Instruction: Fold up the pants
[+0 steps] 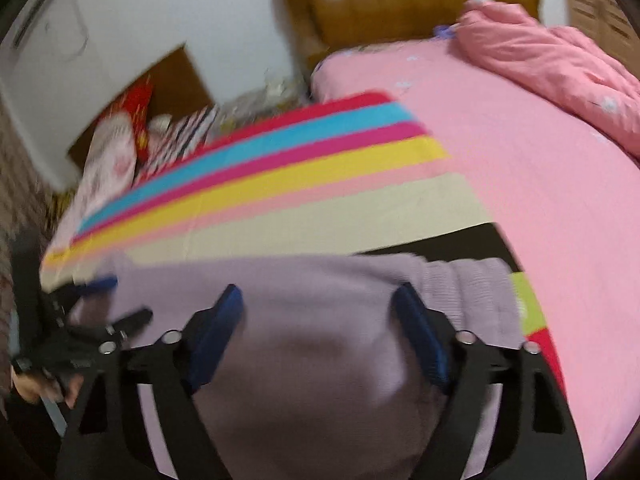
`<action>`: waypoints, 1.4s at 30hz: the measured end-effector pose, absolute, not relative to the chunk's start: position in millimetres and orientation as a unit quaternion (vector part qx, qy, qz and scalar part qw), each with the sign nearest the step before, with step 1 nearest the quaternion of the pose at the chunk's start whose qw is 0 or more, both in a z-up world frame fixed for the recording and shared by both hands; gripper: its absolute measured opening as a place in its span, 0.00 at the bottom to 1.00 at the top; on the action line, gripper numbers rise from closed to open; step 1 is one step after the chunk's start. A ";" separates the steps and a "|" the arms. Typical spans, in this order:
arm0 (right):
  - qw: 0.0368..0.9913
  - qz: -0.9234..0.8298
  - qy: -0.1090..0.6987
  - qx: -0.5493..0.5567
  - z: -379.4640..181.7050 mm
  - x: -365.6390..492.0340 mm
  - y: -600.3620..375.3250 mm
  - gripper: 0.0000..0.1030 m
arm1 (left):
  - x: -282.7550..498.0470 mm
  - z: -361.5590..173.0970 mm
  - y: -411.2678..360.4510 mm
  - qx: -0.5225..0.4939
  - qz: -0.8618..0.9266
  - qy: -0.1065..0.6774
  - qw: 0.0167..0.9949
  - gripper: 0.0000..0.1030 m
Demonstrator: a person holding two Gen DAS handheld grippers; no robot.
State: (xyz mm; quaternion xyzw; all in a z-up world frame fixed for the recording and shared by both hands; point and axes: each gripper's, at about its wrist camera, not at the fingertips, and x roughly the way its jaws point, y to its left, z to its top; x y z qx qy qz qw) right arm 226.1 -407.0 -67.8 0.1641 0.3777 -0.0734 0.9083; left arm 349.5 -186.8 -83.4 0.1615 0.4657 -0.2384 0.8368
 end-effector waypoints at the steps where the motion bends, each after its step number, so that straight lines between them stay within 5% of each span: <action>1: 0.917 -0.105 0.365 0.125 -54.6 215.8 -395.0 0.77 | 351.2 -83.4 -184.1 0.157 -0.239 0.467 0.837 0.99; 4: 0.917 -0.025 0.386 0.100 -50.0 202.7 -366.8 0.89 | 354.8 -84.2 -178.2 0.158 -0.239 0.466 0.837 0.99; 7: 0.887 0.002 0.461 0.040 -82.5 203.3 -346.8 0.89 | 354.7 -81.0 -173.2 0.157 -0.238 0.467 0.837 0.99; 13: 0.916 -0.103 0.380 0.082 -54.3 155.8 -377.4 0.87 | 347.3 -75.8 -172.5 0.156 -0.230 0.464 0.841 0.99; 15: 0.924 -0.086 0.361 0.096 -40.7 132.2 -376.7 0.87 | 332.0 -58.5 -165.5 0.157 -0.183 0.427 0.872 0.92; 20: 0.924 0.018 0.381 0.016 -55.7 97.8 -328.7 0.87 | 240.3 19.0 -118.7 0.099 -0.242 0.305 0.916 0.99; 28: 0.918 0.049 0.394 0.024 -95.3 83.5 -322.6 0.87 | 159.5 -59.2 -137.3 0.266 -0.262 0.370 0.851 0.99; 32: 0.917 0.039 0.396 0.020 -90.5 72.1 -330.5 0.85 | 175.0 -70.3 -117.2 0.159 -0.287 0.408 0.852 0.99; 42: 0.930 0.048 0.363 0.024 -101.4 62.6 -328.7 0.87 | 177.5 -73.1 -114.5 0.156 -0.297 0.405 0.851 0.99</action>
